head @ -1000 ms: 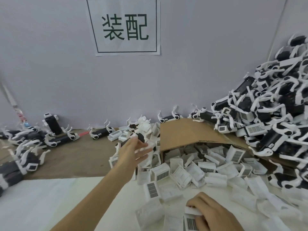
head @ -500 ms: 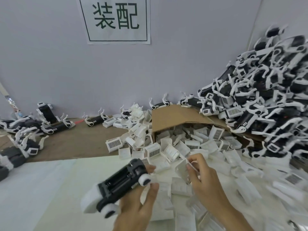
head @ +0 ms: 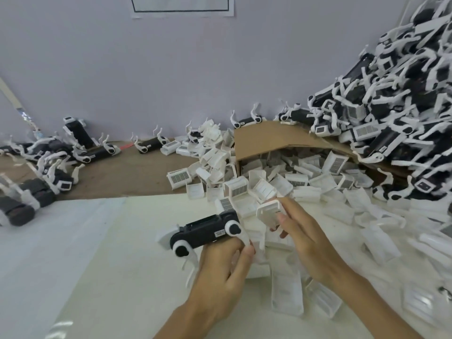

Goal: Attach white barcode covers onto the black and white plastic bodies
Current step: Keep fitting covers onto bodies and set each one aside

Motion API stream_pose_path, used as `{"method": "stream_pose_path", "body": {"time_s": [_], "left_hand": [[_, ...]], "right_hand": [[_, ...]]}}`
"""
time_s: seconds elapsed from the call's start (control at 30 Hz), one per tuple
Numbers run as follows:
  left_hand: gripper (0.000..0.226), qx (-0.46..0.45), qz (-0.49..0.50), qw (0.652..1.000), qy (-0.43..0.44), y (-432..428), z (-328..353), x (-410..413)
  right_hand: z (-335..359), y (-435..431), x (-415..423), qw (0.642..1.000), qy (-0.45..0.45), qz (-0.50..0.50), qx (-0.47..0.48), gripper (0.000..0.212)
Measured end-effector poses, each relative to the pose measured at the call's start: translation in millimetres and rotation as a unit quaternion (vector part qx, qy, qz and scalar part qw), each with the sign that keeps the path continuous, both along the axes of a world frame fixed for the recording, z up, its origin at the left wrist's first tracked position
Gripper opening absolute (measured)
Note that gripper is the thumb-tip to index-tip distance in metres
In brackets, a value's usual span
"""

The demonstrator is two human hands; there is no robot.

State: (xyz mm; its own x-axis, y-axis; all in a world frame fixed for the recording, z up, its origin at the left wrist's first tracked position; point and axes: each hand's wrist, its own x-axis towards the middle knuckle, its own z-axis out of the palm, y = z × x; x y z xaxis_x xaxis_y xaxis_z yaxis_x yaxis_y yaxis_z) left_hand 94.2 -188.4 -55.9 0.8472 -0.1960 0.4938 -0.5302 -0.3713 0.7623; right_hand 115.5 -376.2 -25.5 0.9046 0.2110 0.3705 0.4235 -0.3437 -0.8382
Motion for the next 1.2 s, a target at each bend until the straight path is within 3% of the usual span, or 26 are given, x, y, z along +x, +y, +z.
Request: {"method": "stream_pose_path", "body": {"time_s": [0.23,0.37,0.6,0.73,0.97,1.13,1.2], "left_hand": [[0.057,0.049,-0.046,0.998,-0.002,1,0,-4],[0.056,0.059,-0.051,0.997,-0.007,1,2,-8],[0.039,0.121,-0.074,0.989,-0.046,1,8,-14],[0.035,0.143,-0.087,0.984,-0.068,2,11,-13],[0.033,0.173,-0.112,0.975,-0.085,0,11,-13],[0.006,0.16,-0.117,0.971,-0.132,0,17,-12],[0.006,0.153,-0.118,0.971,-0.139,1,17,-12]], "right_hand": [[4,7,-3,1.0,-0.009,-0.01,-0.027,0.03],[4,9,-6,1.0,0.018,0.011,0.007,0.039],[11,20,-16,0.999,-0.031,-0.005,0.029,0.042],[15,27,-21,0.996,-0.07,-0.008,0.051,0.033],[17,33,-28,0.996,-0.025,0.083,0.006,0.035],[18,33,-30,0.995,-0.028,0.091,-0.005,0.044],[18,33,-30,0.995,-0.042,0.086,-0.006,0.047]]}}
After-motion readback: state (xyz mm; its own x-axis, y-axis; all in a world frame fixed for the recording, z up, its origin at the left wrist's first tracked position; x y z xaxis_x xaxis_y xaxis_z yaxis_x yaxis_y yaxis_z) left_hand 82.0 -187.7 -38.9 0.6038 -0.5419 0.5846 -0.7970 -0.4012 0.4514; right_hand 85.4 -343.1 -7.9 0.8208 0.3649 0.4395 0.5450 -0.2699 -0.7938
